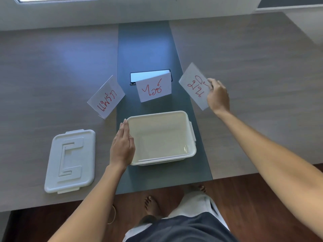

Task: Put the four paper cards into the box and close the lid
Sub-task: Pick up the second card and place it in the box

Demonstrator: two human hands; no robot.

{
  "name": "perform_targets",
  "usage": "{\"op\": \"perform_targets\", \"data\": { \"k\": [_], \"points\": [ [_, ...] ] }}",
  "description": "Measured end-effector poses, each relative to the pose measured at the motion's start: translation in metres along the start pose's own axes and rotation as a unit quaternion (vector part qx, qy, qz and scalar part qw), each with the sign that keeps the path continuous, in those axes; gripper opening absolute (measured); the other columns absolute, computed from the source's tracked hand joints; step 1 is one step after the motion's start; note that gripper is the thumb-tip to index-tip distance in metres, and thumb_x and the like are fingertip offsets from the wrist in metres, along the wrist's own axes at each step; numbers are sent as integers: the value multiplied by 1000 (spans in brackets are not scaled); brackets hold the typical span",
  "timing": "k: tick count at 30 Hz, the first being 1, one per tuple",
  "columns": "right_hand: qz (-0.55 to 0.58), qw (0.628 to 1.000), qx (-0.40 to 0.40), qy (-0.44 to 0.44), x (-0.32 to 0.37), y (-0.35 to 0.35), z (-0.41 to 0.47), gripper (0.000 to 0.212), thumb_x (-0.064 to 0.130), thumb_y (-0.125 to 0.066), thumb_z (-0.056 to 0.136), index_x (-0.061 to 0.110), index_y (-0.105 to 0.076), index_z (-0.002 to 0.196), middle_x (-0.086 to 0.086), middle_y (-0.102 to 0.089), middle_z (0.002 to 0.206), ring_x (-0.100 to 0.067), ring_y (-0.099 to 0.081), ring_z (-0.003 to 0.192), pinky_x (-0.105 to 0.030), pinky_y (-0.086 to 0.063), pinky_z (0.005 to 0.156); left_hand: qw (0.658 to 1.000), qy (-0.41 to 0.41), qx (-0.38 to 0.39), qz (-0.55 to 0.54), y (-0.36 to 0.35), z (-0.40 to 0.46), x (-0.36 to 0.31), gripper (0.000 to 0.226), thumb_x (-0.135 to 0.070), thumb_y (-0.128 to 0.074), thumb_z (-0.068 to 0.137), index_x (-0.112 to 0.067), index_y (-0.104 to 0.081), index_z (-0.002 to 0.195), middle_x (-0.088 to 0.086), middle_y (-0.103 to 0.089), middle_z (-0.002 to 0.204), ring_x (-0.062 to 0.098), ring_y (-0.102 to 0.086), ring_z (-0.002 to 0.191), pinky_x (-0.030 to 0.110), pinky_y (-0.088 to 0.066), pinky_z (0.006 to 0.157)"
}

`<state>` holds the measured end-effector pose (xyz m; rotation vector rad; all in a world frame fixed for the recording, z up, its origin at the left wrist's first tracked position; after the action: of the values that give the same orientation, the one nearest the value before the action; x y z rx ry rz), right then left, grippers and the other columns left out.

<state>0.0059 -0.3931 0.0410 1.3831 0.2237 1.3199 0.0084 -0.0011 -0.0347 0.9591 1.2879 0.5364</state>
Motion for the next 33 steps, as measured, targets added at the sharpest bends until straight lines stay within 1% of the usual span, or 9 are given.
{"op": "perform_targets", "data": {
  "k": [2,4,6,8,10,15,21,25,33],
  "points": [
    [39,998,-26,35,15,18,-11,33,16,-42,103,10,-61,129,-10,-67,120,-28,-63,108,-38,-53,88,1000,0,2,1,0,0,0,62,-9,-26,99,-15,-13,159,-4,-16,167,14,-15,153,36,-25,121],
    [86,994,-35,58,32,35,-23,32,21,-46,104,8,-63,128,-9,-69,118,-22,-65,107,-26,-52,91,1000,0,4,2,0,-1,-1,62,-11,-25,100,-16,-12,159,-4,-15,167,14,-14,153,37,-24,121],
    [137,988,-28,67,51,50,-39,33,25,-49,104,8,-63,128,-4,-70,117,-12,-66,104,-11,-49,89,1000,-3,5,3,1,-2,-1,61,-11,-25,100,-16,-12,159,-4,-15,167,13,-14,153,37,-24,121],
    [185,980,-2,68,68,61,-57,33,28,-52,102,10,-65,128,5,-69,114,1,-64,96,-4,-47,83,1000,-2,5,1,2,-2,-1,61,-12,-25,100,-16,-12,159,-5,-14,167,13,-13,153,38,-25,122],
    [226,971,40,64,83,65,-72,32,31,-55,101,14,-67,126,10,-69,110,6,-65,89,-7,-49,79,1000,0,5,3,1,-2,-2,61,-13,-24,100,-16,-12,159,-5,-14,167,12,-13,154,39,-25,121],
    [258,950,163,62,98,53,-100,31,31,-60,98,15,-70,122,3,-75,105,-3,-72,92,-14,-56,78,1000,0,3,-2,2,-1,-1,59,-15,-24,102,-16,-12,159,-5,-14,167,14,-12,154,40,-25,121],
    [213,937,264,81,86,17,-142,25,21,-65,96,14,-73,117,5,-73,112,-4,-67,102,-8,-51,83,1000,7,-3,-13,2,-1,0,59,-14,-25,102,-17,-13,159,-5,-15,167,11,-9,154,36,-17,124],
    [158,925,329,105,74,-7,-172,28,22,-63,96,13,-71,121,0,-73,117,-11,-68,107,-24,-54,95,1000,3,-5,-17,1,0,1,58,-14,-24,102,-16,-14,159,-4,-15,167,11,-9,154,35,-16,124],
    [103,886,438,111,71,-28,-198,28,25,-57,100,22,-70,124,9,-70,119,-5,-63,111,-22,-47,101,1000,1,-7,-20,-1,0,2,59,-14,-24,101,-16,-14,159,-4,-15,167,10,-9,154,33,-15,125]
  ]
}}
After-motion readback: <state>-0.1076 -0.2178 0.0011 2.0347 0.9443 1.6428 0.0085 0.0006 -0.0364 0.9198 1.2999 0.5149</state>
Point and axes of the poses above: each hand's wrist, its own z-axis towards the middle knuckle, its own y-axis out of the back of the hand, x = y × z, the point moved 5 cm from there along z, towards the middle knuckle
